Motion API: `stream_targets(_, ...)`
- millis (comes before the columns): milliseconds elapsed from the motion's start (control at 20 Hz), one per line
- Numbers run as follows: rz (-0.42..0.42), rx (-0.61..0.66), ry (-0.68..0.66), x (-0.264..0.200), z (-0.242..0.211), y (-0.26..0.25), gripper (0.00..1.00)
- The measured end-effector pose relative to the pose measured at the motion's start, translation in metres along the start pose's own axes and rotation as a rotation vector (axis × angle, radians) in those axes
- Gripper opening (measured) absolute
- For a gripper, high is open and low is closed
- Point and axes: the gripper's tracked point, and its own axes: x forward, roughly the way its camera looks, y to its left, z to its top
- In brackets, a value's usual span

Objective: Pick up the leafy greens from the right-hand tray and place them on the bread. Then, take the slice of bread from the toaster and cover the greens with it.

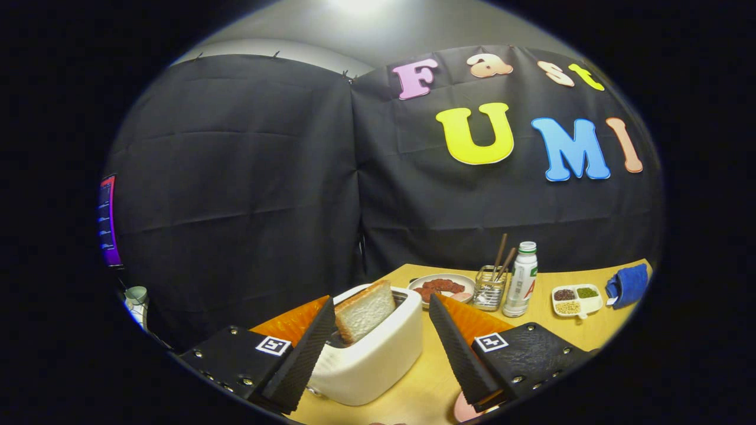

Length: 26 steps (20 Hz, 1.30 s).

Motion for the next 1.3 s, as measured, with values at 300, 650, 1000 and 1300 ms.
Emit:
stream_targets(300, -0.013, -0.044, -0.014, 0.027, -0.019, 0.021, 0.97)
stream_targets(650, -0.049, -0.027, 0.005, 0.047, -0.032, 0.013, 0.82)
stream_targets(1000, -0.062, 0.015, 0.017, 0.048, -0.028, 0.008, 0.05)
stream_targets(1300, -0.027, 0.043, -0.08, 0.035, 0.013, 0.006, 0.06)
